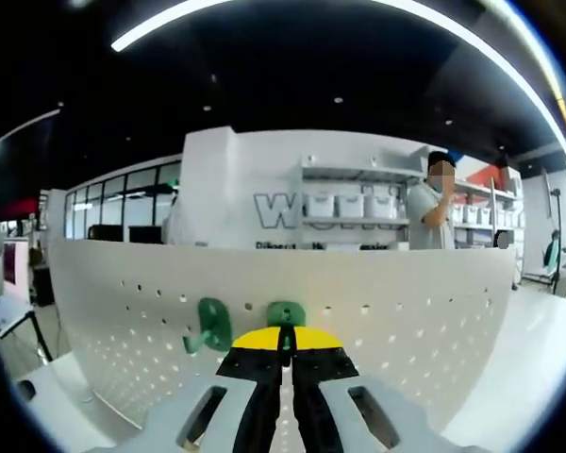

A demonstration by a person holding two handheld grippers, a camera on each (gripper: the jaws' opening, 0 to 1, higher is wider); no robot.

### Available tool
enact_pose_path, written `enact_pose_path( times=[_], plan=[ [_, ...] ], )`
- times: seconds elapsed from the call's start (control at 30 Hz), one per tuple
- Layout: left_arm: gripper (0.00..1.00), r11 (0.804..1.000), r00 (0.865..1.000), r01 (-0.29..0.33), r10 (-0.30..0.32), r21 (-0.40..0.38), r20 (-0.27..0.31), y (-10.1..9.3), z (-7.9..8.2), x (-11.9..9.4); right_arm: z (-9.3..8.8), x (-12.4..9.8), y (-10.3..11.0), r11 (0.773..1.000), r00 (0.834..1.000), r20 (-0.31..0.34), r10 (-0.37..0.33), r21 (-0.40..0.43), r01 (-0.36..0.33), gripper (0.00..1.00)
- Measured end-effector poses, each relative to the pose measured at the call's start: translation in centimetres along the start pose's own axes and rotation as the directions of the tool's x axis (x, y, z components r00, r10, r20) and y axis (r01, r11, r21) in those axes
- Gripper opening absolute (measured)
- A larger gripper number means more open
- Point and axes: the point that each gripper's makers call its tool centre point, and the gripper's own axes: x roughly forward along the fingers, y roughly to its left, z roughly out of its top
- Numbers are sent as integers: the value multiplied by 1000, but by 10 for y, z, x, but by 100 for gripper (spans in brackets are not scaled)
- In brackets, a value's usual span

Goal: Insert the hook assembly into the mounting plate slot until the hook locks in place.

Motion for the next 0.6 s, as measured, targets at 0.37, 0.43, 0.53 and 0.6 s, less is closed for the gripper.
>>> enact_pose_path(
  times=[0.37, 0.43, 0.53, 0.6],
  plan=[
    [100, 1000, 1000, 1, -1, 6, 0, -2, 2, 0, -2, -5, 10, 999, 998, -42, 37, 4, -37, 4],
    [100, 1000, 1000, -1, 1, 7, 2, -2, 3, -1, -1, -6, 12, 999, 998, -43, 45, 21, -45, 7],
    [100, 1000, 1000, -7, 7, 7, 8, -2, 3, -2, 3, -9, 12, 999, 998, -40, 43, 28, -42, 10],
    [100, 1000, 1000, -10, 10, 3, 15, -2, 4, -4, 6, -11, 12, 999, 999, -37, 40, 34, -39, 13]
  ],
)
